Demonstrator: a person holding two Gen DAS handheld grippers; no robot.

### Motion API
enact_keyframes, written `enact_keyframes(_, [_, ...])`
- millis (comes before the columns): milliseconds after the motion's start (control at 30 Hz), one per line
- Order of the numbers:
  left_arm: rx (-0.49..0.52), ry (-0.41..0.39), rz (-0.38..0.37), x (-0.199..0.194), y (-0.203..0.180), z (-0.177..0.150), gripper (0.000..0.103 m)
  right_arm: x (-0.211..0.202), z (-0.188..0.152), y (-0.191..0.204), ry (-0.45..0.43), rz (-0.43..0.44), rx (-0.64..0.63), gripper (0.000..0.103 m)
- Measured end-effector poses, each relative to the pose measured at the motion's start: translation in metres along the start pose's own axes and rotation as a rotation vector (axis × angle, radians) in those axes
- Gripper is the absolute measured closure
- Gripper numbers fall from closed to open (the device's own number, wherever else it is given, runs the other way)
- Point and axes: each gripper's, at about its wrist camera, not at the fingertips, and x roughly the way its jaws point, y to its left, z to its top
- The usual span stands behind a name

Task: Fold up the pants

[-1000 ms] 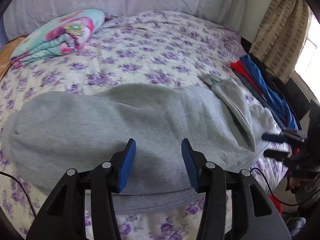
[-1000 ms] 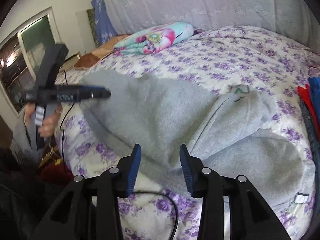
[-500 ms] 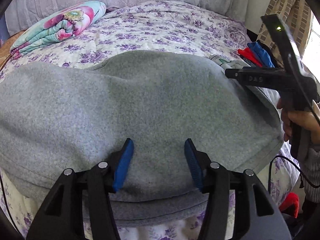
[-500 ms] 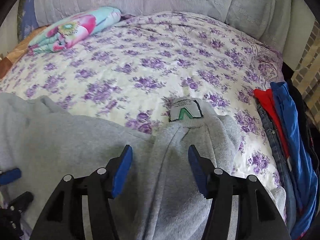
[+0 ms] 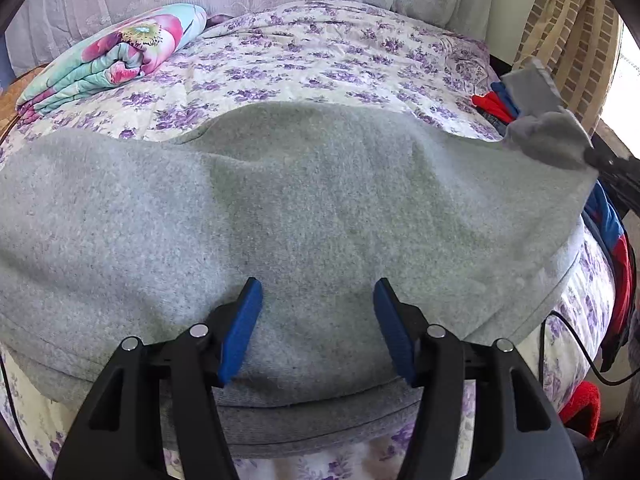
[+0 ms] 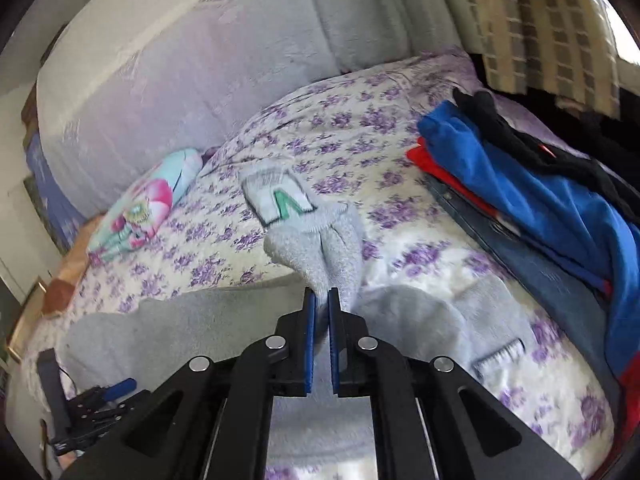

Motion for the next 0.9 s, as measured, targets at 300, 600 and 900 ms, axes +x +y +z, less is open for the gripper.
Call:
enact_keyframes(300, [-0.009, 0.013, 0.071, -0.005, -0.007, 0.001, 0.046, 0.019, -0.071, -0.078, 0.125, 0.114, 0.311, 0.094])
enact_keyframes(600, [0.065, -0.077, 0.067, -0.033, -0.049, 0.014, 0.046, 0.005, -0.043, -0.068, 0.035, 0.083, 0.205, 0.052])
enact_keyframes(900, [0.08, 0.025, 0.055, 0.02, -0.094, 0.01, 0.042, 0.023, -0.038, -0.082, 0.085, 0.162, 0.144, 0.092])
